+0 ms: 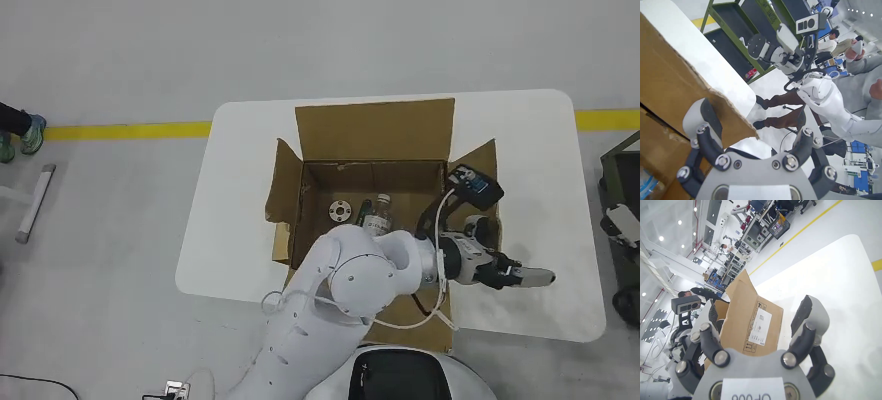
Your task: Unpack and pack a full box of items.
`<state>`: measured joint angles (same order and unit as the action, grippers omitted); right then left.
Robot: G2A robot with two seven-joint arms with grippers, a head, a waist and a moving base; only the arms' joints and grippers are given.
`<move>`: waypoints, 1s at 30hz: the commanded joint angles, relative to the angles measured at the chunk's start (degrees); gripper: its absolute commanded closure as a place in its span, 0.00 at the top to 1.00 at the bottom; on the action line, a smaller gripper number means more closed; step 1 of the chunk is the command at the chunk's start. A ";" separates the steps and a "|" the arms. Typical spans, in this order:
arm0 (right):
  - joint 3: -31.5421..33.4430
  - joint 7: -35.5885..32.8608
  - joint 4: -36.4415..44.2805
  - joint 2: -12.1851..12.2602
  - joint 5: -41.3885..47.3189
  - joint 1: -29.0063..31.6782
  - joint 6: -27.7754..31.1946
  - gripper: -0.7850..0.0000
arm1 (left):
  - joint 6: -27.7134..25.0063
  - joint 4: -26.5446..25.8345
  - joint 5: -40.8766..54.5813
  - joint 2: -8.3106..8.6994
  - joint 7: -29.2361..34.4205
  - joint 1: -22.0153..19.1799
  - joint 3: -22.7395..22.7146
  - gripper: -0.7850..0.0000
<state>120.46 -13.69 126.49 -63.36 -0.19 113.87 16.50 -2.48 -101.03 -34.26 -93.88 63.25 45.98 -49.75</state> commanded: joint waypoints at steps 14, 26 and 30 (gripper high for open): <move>-1.21 -3.67 -0.32 -1.02 21.98 -1.58 -13.92 1.00 | -2.60 -1.69 -10.16 1.12 0.97 0.90 4.07 1.00; -1.20 -7.09 1.08 -0.80 17.69 -2.62 -14.98 1.00 | -3.47 -0.47 -9.67 1.17 0.84 0.57 6.36 1.00; -2.20 -8.40 0.48 -0.79 17.50 -3.74 -15.27 1.00 | -3.34 -0.41 -9.68 1.27 0.90 0.53 6.40 1.00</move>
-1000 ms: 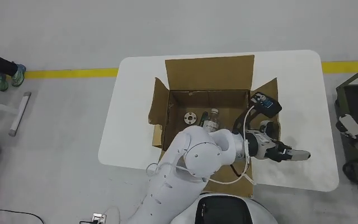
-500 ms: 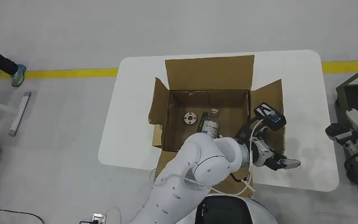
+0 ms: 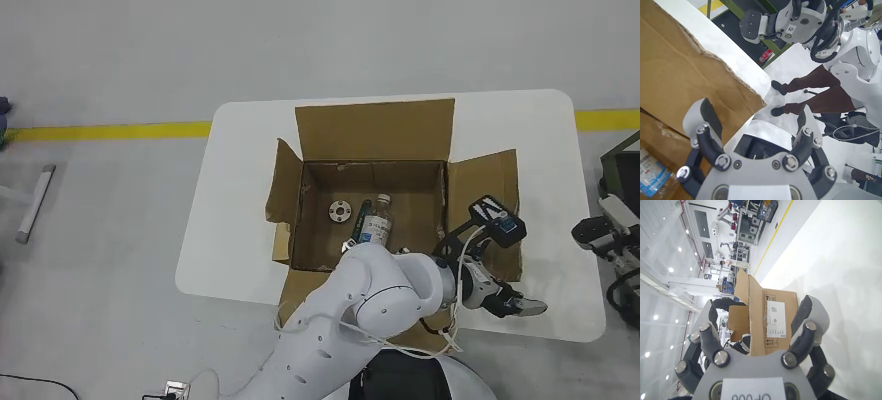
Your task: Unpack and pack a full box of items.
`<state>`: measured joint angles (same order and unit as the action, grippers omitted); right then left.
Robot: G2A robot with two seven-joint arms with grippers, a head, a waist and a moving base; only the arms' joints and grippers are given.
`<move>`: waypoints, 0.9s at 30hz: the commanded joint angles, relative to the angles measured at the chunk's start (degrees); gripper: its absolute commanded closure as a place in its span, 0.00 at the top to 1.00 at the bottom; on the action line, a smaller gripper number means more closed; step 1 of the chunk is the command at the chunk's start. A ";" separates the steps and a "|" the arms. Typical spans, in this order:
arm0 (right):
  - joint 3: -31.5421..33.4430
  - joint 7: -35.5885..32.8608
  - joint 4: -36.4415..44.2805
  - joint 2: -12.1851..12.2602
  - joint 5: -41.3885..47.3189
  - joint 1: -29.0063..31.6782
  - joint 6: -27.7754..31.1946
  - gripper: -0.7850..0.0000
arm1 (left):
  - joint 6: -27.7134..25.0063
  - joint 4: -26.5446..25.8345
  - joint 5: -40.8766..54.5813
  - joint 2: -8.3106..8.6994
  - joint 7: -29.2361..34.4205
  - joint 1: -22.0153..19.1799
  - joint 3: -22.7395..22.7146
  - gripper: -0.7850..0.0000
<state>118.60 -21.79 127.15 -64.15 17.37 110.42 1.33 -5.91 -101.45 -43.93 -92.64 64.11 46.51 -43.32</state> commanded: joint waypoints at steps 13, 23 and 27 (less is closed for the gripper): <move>-5.60 -4.60 -1.11 0.21 -2.37 -4.91 -1.93 0.16 | 0.19 -0.03 -0.08 0.45 0.29 -0.04 -0.14 1.00; -7.91 -6.61 -1.92 0.38 -3.98 -7.85 -3.34 0.26 | 0.24 0.03 0.48 0.62 0.18 -0.34 0.06 1.00; -8.52 -6.95 -1.82 0.43 -4.54 -8.78 -3.63 0.29 | 0.26 0.07 0.75 0.66 0.04 -0.50 0.15 1.00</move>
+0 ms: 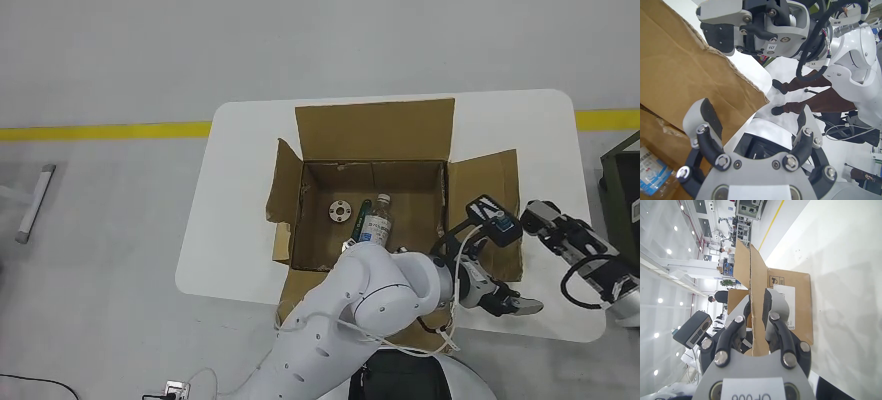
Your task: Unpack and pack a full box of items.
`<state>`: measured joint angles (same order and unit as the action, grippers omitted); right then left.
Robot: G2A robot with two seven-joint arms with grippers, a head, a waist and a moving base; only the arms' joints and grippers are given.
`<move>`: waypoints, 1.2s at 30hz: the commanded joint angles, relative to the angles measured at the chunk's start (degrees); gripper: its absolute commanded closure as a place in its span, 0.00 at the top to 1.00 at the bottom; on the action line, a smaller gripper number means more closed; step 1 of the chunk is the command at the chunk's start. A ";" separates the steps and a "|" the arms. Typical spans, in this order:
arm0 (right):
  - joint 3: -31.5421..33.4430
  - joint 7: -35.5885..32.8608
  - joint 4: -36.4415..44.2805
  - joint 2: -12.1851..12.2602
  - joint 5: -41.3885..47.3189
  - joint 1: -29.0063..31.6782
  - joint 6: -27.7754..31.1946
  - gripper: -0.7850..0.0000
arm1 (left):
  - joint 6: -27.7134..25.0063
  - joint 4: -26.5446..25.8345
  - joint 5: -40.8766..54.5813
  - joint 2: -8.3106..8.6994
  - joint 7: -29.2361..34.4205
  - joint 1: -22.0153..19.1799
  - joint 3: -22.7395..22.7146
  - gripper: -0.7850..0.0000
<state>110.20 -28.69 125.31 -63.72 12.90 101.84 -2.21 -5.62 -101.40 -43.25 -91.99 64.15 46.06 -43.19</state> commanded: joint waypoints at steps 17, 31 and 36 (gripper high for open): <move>-1.10 -2.28 -0.27 0.24 -3.22 -1.41 -0.94 0.27 | -0.14 -0.03 0.70 0.24 -0.16 -0.76 0.43 1.00; -1.39 -1.94 -0.86 0.25 -3.80 -1.49 -1.38 0.00 | 0.85 -1.79 -0.83 0.94 0.07 -1.02 -1.97 1.00; -1.11 -0.45 -1.04 0.08 -2.73 -0.91 -0.70 0.00 | 2.24 -4.21 -8.29 2.35 3.42 -0.12 -6.46 1.00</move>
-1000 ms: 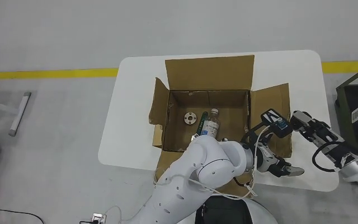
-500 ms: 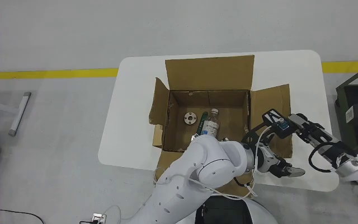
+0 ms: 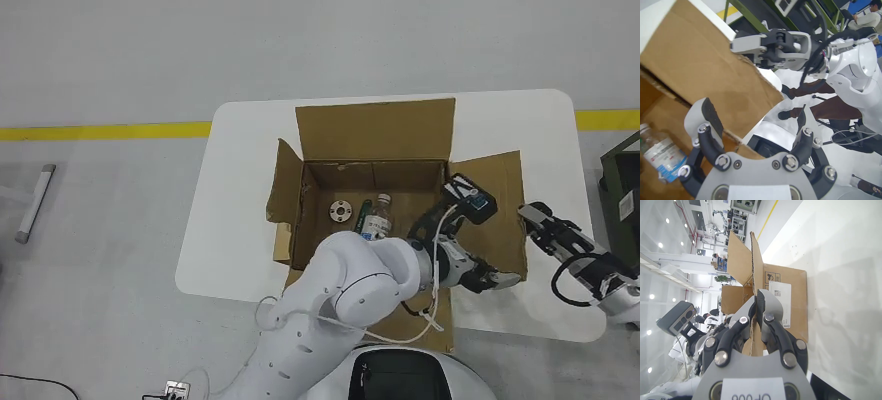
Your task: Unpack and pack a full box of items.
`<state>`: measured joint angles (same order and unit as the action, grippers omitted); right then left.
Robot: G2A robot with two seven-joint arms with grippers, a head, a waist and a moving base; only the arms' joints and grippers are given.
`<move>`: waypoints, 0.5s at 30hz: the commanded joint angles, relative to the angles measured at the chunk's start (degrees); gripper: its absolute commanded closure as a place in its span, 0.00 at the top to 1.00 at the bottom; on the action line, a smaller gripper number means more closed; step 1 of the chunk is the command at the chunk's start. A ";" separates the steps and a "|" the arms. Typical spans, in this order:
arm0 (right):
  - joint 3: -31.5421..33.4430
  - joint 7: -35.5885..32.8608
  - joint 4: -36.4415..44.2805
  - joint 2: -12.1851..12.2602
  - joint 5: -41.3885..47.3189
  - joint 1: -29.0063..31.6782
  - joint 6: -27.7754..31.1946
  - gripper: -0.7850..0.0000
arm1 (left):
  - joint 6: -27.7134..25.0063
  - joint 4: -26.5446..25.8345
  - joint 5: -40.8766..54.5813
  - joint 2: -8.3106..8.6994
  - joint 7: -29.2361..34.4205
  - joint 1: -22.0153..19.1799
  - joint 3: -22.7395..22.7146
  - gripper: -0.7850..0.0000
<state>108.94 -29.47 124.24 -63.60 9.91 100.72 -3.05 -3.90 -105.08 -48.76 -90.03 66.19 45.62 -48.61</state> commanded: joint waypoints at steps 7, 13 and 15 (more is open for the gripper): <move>2.03 1.25 0.47 -0.25 1.59 2.23 1.34 0.00 | 2.15 -5.04 -11.38 2.18 6.68 3.22 -6.54 1.00; 5.02 1.53 0.90 -0.44 2.84 4.58 2.14 0.00 | 1.87 -8.93 -18.21 3.29 7.55 4.22 -10.86 1.00; 6.08 1.70 0.82 -0.50 3.15 5.25 2.38 0.00 | 1.85 -8.97 -20.72 3.59 7.71 4.32 -12.07 1.00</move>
<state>114.43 -27.85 125.11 -64.08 12.92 105.64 -0.79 -2.05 -114.17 -67.81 -86.61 73.77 49.89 -59.98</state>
